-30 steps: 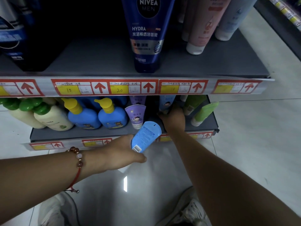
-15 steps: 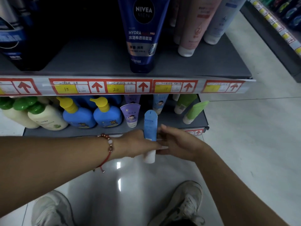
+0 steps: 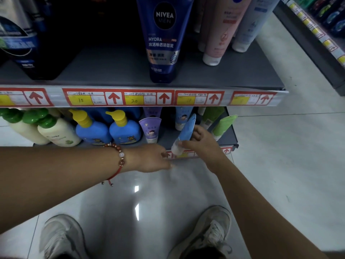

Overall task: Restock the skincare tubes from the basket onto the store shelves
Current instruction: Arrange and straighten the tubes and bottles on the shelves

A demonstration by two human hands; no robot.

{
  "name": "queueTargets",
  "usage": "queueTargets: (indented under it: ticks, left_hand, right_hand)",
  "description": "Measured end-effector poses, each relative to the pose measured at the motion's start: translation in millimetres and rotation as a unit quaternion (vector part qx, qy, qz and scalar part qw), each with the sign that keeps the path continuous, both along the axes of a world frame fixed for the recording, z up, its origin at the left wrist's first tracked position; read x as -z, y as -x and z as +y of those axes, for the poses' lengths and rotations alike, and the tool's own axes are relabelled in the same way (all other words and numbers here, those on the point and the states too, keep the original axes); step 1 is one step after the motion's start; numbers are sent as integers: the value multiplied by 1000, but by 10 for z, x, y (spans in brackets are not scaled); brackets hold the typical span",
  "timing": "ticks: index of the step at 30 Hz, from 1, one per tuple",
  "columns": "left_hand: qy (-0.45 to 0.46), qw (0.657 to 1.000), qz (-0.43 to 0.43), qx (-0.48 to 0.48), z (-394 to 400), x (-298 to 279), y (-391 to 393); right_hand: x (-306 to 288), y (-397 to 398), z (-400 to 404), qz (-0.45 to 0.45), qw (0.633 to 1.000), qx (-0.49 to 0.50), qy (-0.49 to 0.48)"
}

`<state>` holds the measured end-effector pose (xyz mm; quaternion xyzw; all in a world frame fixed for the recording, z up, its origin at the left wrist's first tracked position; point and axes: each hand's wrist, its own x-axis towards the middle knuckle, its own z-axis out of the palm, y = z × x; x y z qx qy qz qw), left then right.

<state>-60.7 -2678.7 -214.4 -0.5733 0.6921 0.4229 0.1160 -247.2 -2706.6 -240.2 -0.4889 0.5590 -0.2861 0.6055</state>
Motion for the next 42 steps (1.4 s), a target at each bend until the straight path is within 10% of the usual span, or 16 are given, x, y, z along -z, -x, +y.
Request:
queueTargets:
  ticks: [4,14,32,39,42]
  left_hand:
    - [20,983,-131,125,125,14,-152]
    - [36,986,-107,119,140,52,-155]
    - [12,991,-99,86,99,176,-92]
    - [34,993,-68,95,-30,26,244]
    - [56,993,-50,88,-60,-87,391]
  right_hand:
    - [157,-133,-57,130,986,86,67]
    - [557,-192,-201,285,955,49,67]
    - [498,-196,-156,287,946,99,110]
    - [-232,558,-155,480,813,130,302]
    - [-234,792,-303,503,826,37,251]
